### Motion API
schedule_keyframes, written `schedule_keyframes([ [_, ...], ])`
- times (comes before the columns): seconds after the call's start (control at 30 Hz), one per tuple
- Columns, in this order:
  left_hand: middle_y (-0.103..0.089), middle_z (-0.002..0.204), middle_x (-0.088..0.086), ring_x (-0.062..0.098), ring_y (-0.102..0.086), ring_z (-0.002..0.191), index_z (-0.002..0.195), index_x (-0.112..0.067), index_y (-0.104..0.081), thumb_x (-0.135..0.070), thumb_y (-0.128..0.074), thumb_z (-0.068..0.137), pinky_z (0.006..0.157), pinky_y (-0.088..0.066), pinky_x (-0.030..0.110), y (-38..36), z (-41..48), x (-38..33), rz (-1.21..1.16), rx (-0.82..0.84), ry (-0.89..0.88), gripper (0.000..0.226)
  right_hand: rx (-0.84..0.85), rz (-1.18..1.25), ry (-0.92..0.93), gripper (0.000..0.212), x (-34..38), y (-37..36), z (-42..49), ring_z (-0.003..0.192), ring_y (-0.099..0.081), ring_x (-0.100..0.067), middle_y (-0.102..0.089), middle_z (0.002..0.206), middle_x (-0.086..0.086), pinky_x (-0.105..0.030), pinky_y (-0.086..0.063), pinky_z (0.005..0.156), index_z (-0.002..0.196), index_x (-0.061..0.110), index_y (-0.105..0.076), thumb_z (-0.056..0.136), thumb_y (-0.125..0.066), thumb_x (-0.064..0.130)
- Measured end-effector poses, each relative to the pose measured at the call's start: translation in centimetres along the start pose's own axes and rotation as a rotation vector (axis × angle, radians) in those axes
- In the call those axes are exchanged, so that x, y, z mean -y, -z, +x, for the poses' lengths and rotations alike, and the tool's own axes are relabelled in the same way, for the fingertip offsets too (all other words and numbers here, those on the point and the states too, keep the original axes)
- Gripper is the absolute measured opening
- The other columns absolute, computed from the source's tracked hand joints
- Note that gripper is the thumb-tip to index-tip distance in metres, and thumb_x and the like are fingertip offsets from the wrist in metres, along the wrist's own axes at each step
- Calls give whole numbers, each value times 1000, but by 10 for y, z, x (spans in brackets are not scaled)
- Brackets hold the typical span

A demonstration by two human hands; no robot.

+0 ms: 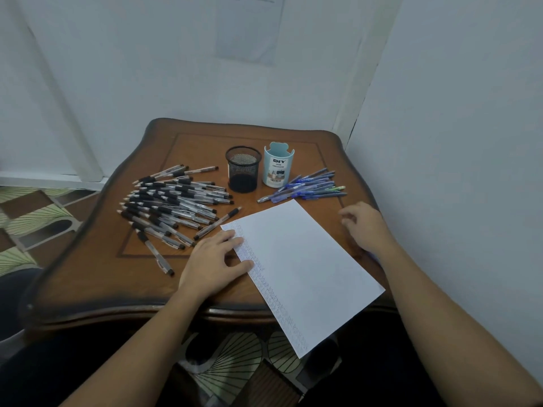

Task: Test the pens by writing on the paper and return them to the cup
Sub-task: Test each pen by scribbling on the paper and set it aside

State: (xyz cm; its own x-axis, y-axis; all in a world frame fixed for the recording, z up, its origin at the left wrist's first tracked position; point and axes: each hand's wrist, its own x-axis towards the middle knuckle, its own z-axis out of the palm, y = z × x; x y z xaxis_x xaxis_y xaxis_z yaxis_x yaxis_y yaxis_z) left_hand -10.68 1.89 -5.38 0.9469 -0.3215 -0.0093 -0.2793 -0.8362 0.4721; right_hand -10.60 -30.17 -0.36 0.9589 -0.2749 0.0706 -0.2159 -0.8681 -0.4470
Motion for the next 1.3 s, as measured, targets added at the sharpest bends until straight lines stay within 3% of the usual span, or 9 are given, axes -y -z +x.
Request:
schedule_keyframes([
  [0.33,-28,156,-14,11,-24,143,144,-38,-40,-71,-50,84,118,-15,38,-2,5,4,26,20,7,70,158,-168,-9,57,28,-52,81,143,-30,-37,-34,157,-11,-50,-32,116,154,21,-30,101,-47,8],
  [0.47,-27,156,-15,10,-23,143,145,-39,-39,-72,-50,84,118,-13,37,-4,6,7,24,19,4,70,106,-156,7,44,27,-52,92,136,-41,-35,-38,152,-14,-45,-38,113,146,24,-44,103,-46,15],
  [0.63,-25,157,-16,9,-21,144,145,-40,-37,-75,-46,83,118,-11,37,-6,8,10,24,32,-4,72,43,-68,50,11,30,-55,94,106,-50,-21,-49,129,-13,-30,-41,99,105,24,-59,100,-54,16],
  [0.87,-26,157,-16,7,-21,144,145,-41,-38,-74,-48,83,118,-10,37,-6,9,9,28,22,-3,71,-146,-43,114,24,37,-48,88,112,-55,-25,-61,126,-11,-33,-48,95,122,16,-63,101,-53,21],
  [0.93,-28,156,-16,7,-22,143,144,-40,-40,-75,-47,81,118,-10,37,-7,8,10,22,12,-9,72,-166,64,108,30,44,-39,82,110,-59,-24,-62,126,-9,-35,-55,89,131,21,-56,103,-49,20],
  [1.07,-31,155,-15,7,-25,142,143,-39,-43,-81,-40,75,118,-12,39,-8,9,11,10,8,-17,80,27,505,135,50,62,-27,57,121,-57,-22,-47,145,0,-27,-55,82,143,39,-39,104,-42,8],
  [1.13,-31,155,-15,7,-25,143,143,-39,-43,-83,-35,71,119,-14,39,-7,8,10,10,8,-18,85,50,657,91,46,68,-26,45,115,-61,-28,-58,133,-3,-37,-57,81,132,46,-47,103,-45,10],
  [1.2,-31,155,-14,8,-24,143,143,-38,-42,-80,-42,76,119,-13,40,-7,8,9,15,8,-16,79,63,740,18,33,72,-26,33,81,-63,-32,-67,101,-10,-35,-53,58,117,42,-55,101,-51,13],
  [1.3,-31,155,-14,8,-24,143,143,-37,-42,-72,-50,83,119,-12,38,-6,6,8,25,-3,-18,69,127,872,-50,22,77,-21,15,52,-32,-16,-49,66,-8,-21,-29,40,109,30,-56,100,-54,10],
])
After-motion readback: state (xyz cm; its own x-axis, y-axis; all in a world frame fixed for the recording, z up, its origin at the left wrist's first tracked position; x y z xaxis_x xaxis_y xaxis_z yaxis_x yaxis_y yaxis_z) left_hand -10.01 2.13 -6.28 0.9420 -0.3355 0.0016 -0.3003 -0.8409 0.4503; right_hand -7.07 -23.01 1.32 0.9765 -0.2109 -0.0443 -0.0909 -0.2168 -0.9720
